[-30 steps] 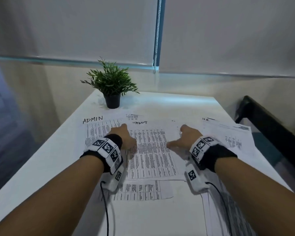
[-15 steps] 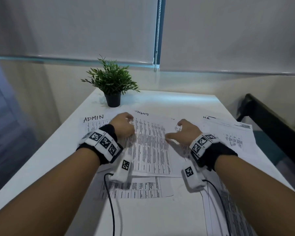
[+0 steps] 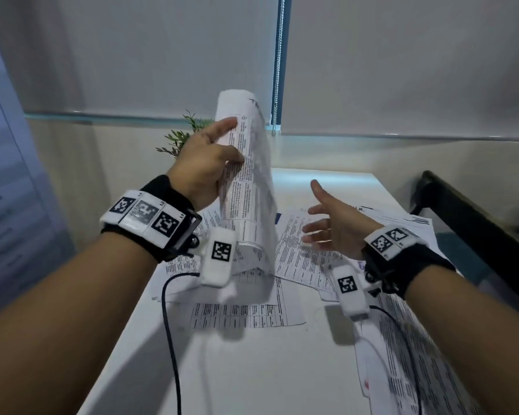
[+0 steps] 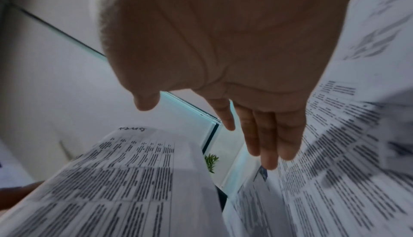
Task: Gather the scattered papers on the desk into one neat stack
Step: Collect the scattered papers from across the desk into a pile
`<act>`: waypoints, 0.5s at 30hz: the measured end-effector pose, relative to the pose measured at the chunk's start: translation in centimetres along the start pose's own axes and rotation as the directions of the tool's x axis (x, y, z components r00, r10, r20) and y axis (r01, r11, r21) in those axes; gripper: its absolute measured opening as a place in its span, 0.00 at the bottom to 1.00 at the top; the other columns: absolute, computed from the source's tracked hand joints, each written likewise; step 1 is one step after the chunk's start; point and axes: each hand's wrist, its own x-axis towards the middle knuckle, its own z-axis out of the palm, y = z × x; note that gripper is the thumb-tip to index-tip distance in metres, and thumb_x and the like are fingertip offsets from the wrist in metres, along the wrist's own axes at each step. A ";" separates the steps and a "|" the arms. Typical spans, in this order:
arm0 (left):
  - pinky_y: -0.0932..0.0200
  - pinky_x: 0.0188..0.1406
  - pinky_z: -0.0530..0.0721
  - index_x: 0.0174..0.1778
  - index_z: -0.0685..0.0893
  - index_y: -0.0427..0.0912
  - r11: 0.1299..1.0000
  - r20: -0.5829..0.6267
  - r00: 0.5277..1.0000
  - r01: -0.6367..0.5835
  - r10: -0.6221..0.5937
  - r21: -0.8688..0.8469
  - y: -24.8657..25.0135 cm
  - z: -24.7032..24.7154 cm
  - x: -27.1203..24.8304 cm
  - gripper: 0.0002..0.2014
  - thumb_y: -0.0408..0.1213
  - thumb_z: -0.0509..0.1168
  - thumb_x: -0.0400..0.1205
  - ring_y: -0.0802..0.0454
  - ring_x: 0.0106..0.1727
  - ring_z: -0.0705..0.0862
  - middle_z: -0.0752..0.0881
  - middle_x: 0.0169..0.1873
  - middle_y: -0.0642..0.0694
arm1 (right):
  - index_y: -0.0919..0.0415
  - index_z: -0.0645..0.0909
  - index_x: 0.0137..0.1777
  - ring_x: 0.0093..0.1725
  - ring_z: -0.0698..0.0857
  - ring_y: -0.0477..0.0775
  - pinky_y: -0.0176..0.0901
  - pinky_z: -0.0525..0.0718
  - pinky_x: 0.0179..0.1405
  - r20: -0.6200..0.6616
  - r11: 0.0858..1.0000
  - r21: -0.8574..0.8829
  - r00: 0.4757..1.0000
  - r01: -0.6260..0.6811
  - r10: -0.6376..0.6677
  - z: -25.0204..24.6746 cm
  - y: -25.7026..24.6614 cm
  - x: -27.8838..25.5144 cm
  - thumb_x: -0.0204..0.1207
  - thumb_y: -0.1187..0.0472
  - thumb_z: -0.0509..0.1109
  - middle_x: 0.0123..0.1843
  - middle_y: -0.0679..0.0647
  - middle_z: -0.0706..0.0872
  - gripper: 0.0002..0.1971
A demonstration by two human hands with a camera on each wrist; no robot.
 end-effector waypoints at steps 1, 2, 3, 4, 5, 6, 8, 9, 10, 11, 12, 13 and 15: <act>0.61 0.29 0.89 0.81 0.77 0.40 0.998 0.039 0.999 0.016 -0.014 -0.059 0.0 0.8 -0.7 0.32 0.11 0.57 0.82 0.52 0.33 0.92 0.85 0.68 0.43 | 0.59 0.78 0.70 0.51 0.88 0.63 0.54 0.86 0.50 -0.005 1.000 0.011 1.000 0.009 -0.009 -0.6 0.0 -0.5 0.69 0.20 0.67 0.58 0.64 0.87 0.45; 0.60 0.29 0.90 0.81 0.76 0.41 0.993 0.086 0.996 0.038 -0.028 -0.110 -0.1 1.7 -1.3 0.32 0.11 0.57 0.83 0.52 0.31 0.93 0.86 0.66 0.43 | 0.58 0.78 0.70 0.52 0.89 0.62 0.55 0.86 0.53 -0.011 1.000 0.013 1.000 0.007 -0.007 -1.4 0.2 -1.3 0.67 0.20 0.68 0.57 0.62 0.89 0.46; 0.58 0.31 0.91 0.82 0.76 0.42 0.986 0.130 0.991 0.063 -0.043 -0.153 -0.3 2.5 -1.9 0.33 0.12 0.56 0.83 0.50 0.32 0.93 0.89 0.63 0.42 | 0.58 0.79 0.69 0.51 0.91 0.62 0.56 0.87 0.55 -0.005 1.000 0.016 1.000 0.005 -0.005 -2.3 0.4 -1.8 0.65 0.19 0.70 0.54 0.61 0.91 0.46; 0.56 0.34 0.92 0.81 0.76 0.43 0.979 0.175 0.983 0.090 -0.058 -0.184 -0.7 3.4 -2.3 0.33 0.12 0.56 0.83 0.49 0.35 0.94 0.92 0.59 0.42 | 0.58 0.81 0.66 0.51 0.92 0.62 0.57 0.88 0.56 0.000 1.000 0.020 1.000 0.010 -0.011 -3.5 0.8 -2.6 0.62 0.20 0.71 0.52 0.60 0.92 0.46; 0.54 0.38 0.94 0.81 0.77 0.44 0.974 0.212 0.975 0.109 -0.065 -0.201 -1.1 4.2 -2.6 0.33 0.12 0.57 0.83 0.47 0.37 0.94 0.95 0.54 0.43 | 0.57 0.83 0.64 0.51 0.92 0.62 0.58 0.89 0.57 0.011 0.999 0.028 1.000 0.025 -0.025 -4.4 1.2 -3.4 0.62 0.22 0.74 0.51 0.59 0.93 0.43; 0.52 0.41 0.94 0.80 0.77 0.45 0.970 0.239 0.968 0.125 -0.074 -0.208 -1.7 5.0 -2.8 0.33 0.12 0.57 0.83 0.45 0.40 0.93 0.95 0.51 0.42 | 0.56 0.86 0.64 0.54 0.92 0.64 0.60 0.89 0.60 0.016 0.997 0.058 0.999 0.050 -0.051 -5.3 1.5 -4.3 0.63 0.26 0.77 0.53 0.60 0.93 0.40; 0.54 0.42 0.91 0.80 0.77 0.43 0.967 0.238 0.965 0.162 -0.113 -0.195 -3.0 6.9 -3.4 0.32 0.11 0.59 0.83 0.45 0.40 0.91 0.93 0.51 0.39 | 0.60 0.86 0.69 0.59 0.90 0.65 0.63 0.89 0.63 -0.041 0.987 0.134 0.995 0.092 -0.087 -7.9 2.6 -5.8 0.66 0.41 0.84 0.61 0.63 0.91 0.35; 0.57 0.41 0.90 0.80 0.76 0.42 0.974 0.227 0.965 0.172 -0.136 -0.150 -3.9 7.9 -3.8 0.31 0.11 0.60 0.83 0.45 0.39 0.90 0.91 0.50 0.38 | 0.66 0.83 0.72 0.61 0.90 0.65 0.65 0.89 0.64 -0.106 0.985 0.135 0.990 0.104 -0.090 -9.4 3.2 -6.7 0.63 0.48 0.86 0.65 0.65 0.91 0.39; 0.57 0.41 0.88 0.80 0.75 0.39 0.980 0.218 0.962 0.185 -0.164 -0.075 -4.9 8.5 -4.1 0.31 0.12 0.62 0.83 0.43 0.41 0.88 0.89 0.50 0.36 | 0.72 0.80 0.73 0.61 0.91 0.66 0.70 0.88 0.65 -0.179 0.989 0.099 0.980 0.105 -0.086 -10.8 3.8 -7.3 0.61 0.52 0.88 0.67 0.69 0.90 0.42; 0.56 0.40 0.87 0.81 0.74 0.37 0.979 0.233 0.951 0.203 -0.203 0.021 -6.1 9.2 -4.5 0.30 0.13 0.64 0.82 0.41 0.43 0.87 0.88 0.51 0.33 | 0.75 0.79 0.70 0.59 0.92 0.69 0.78 0.85 0.65 -0.244 0.994 0.048 0.966 0.095 -0.080 -12.3 4.4 -8.0 0.63 0.56 0.89 0.66 0.73 0.90 0.39; 0.54 0.39 0.87 0.81 0.73 0.35 0.963 0.262 0.929 0.235 -0.262 0.130 -7.2 9.9 -5.0 0.31 0.14 0.66 0.82 0.39 0.44 0.87 0.87 0.54 0.29 | 0.72 0.83 0.65 0.58 0.92 0.75 0.85 0.82 0.63 -0.296 0.998 -0.015 0.953 0.060 -0.062 -13.8 5.1 -8.9 0.66 0.57 0.88 0.62 0.75 0.91 0.31; 0.53 0.39 0.89 0.80 0.73 0.35 0.931 0.292 0.896 0.267 -0.336 0.250 -8.5 10.3 -5.5 0.31 0.14 0.68 0.81 0.39 0.45 0.88 0.87 0.57 0.28 | 0.66 0.88 0.60 0.59 0.90 0.83 0.91 0.79 0.62 -0.331 0.995 -0.103 0.942 0.014 -0.048 -15.2 6.0 -9.2 0.67 0.55 0.88 0.59 0.76 0.92 0.25; 0.47 0.48 0.92 0.78 0.74 0.38 0.825 0.339 0.800 0.309 -0.495 0.473 -10.8 11.3 -6.5 0.30 0.16 0.70 0.80 0.39 0.49 0.90 0.88 0.60 0.28 | 0.56 0.91 0.53 0.57 0.91 0.82 0.84 0.85 0.61 -0.400 0.931 -0.347 0.916 -0.113 -0.038 -17.2 7.1 -10.5 0.66 0.48 0.87 0.54 0.72 0.94 0.19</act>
